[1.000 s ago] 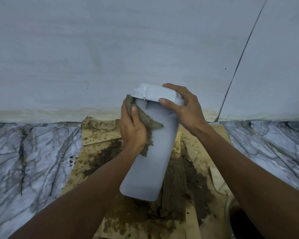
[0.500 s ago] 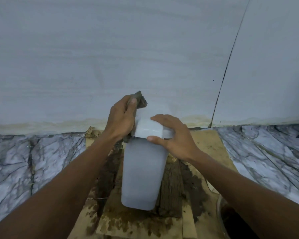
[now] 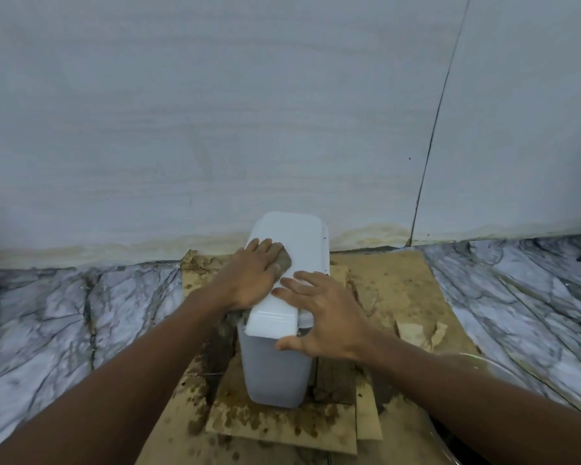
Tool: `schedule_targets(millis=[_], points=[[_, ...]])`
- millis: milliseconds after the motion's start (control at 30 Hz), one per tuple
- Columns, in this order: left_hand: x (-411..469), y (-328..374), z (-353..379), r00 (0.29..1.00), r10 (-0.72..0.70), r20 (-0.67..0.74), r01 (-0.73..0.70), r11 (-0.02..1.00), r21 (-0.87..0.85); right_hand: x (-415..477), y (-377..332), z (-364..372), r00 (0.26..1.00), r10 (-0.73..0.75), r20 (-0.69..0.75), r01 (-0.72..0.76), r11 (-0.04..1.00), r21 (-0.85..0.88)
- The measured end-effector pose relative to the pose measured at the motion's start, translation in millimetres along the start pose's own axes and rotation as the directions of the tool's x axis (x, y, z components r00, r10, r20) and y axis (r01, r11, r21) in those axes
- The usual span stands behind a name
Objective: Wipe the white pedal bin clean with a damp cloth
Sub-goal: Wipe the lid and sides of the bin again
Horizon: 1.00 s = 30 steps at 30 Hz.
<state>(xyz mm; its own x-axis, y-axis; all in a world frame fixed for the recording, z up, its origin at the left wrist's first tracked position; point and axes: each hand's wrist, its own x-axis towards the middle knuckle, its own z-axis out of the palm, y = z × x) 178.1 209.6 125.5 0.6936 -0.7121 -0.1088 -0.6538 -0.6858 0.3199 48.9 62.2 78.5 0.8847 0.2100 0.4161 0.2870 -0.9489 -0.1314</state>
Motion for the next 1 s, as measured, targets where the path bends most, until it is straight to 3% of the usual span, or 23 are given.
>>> schedule_targets(millis=[67,133,233,400,600,1000], points=[[-5.5,0.8,4.6,0.999,-0.022,-0.046,0.021,1.000,-0.022,1.1,0.1,-14.1,0.994,0.112,0.016,-0.113,0.983,0.147],[-11.5,5.2,8.5,0.994,-0.034,-0.106,0.029,0.998,-0.057,8.0,6.6,-26.8,0.951,0.310,-0.015,-0.286,0.895,0.343],[-20.4,13.3,11.4,0.976,-0.090,-0.198,0.057,0.985,-0.165,31.9,29.0,-39.8,0.868,0.496,0.031,-0.470,0.798,0.377],[-18.4,10.2,12.7,0.989,-0.045,-0.140,0.033,0.996,-0.083,82.2,73.6,-29.9,0.849,0.432,0.305,-0.513,0.813,0.277],[-16.0,10.3,14.6,0.982,-0.003,-0.191,0.003,1.000,0.000,112.1,88.0,-2.2,0.850,0.268,0.454,-0.362,0.923,0.132],[-39.6,21.2,23.3,0.977,0.033,-0.211,-0.041,0.999,-0.033,83.8,74.4,5.4,0.899,0.260,0.353,-0.311,0.946,0.096]])
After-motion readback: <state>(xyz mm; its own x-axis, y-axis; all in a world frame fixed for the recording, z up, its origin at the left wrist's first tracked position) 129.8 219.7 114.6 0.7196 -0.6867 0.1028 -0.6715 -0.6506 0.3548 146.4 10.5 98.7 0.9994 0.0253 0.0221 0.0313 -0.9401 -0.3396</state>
